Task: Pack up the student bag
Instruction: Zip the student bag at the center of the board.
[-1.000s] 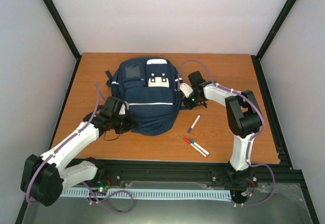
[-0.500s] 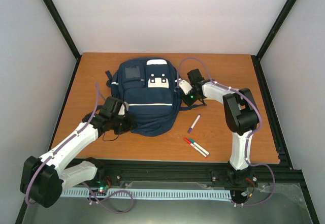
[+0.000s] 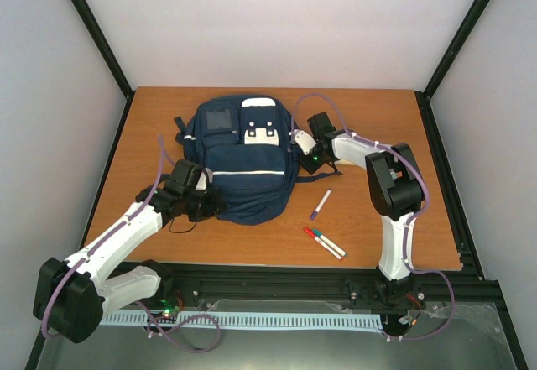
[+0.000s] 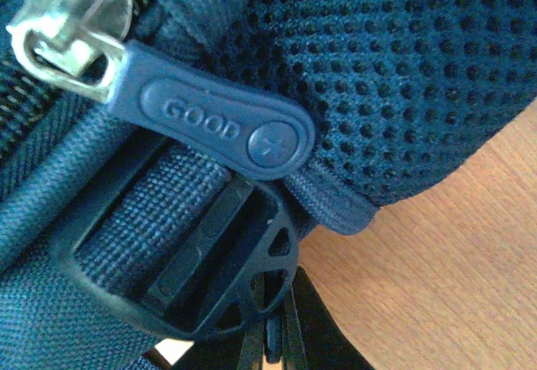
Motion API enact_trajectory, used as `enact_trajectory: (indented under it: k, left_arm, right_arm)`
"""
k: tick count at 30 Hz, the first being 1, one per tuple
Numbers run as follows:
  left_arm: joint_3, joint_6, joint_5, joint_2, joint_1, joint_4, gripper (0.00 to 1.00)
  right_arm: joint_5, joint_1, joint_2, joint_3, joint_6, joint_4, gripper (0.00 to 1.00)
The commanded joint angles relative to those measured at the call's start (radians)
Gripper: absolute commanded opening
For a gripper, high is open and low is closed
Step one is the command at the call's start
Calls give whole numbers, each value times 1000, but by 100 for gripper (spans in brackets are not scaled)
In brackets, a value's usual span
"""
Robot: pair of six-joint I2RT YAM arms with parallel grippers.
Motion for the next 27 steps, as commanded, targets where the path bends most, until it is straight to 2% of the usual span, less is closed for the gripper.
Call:
enact_trajectory:
  k: [1, 4, 6, 8, 9, 11, 12, 14, 16, 17, 18, 19, 21, 23, 25, 27]
  left_arm:
    - [21, 44, -3, -17, 3, -41, 1]
    - [22, 47, -10, -10, 6, -41, 1]
    - [29, 49, -21, -7, 9, -41, 4]
    - [39, 52, -30, -7, 11, -46, 12]
    - [45, 55, -33, -7, 11, -49, 21]
    - [57, 60, -38, -5, 13, -55, 46]
    - [64, 62, -41, -3, 14, -57, 54]
    - [83, 70, -49, 4, 14, -62, 65]
    - [107, 84, -64, 17, 14, -66, 72]
    - [123, 94, -73, 25, 14, -70, 75]
    - [143, 106, -81, 33, 14, -72, 78]
    - [172, 126, -87, 41, 14, -71, 82]
    - [206, 179, -54, 33, 14, -30, 83]
    - [221, 205, -23, -8, 14, 51, 91]
    - [248, 204, -55, -43, 14, 112, 99]
    - [306, 217, -113, -50, 14, 118, 100]
  right_arm:
    - [99, -44, 7, 25, 18, 103, 3]
    - [78, -45, -13, 23, 32, 78, 6]
    - [55, -45, -57, 3, 39, 62, 15]
    - [28, -45, -113, -22, 44, 45, 25]
    - [13, -45, -143, -36, 45, 33, 30]
    - [-11, -45, -208, -59, 56, 10, 42]
    - [-24, -45, -244, -70, 64, -1, 46]
    - [-52, -45, -311, -87, 77, -23, 51]
    - [-94, -46, -373, -87, 91, -52, 55]
    - [-110, -46, -407, -86, 102, -63, 61]
    - [-131, -46, -443, -85, 113, -72, 86]
    - [-157, -46, -481, -86, 121, -78, 98]
    - [-231, -45, -565, -98, 175, -80, 100]
    - [-338, -45, -633, -98, 205, -92, 100]
    - [-370, -45, -665, -71, 224, -119, 100]
    - [-386, -45, -692, -38, 188, -148, 100]
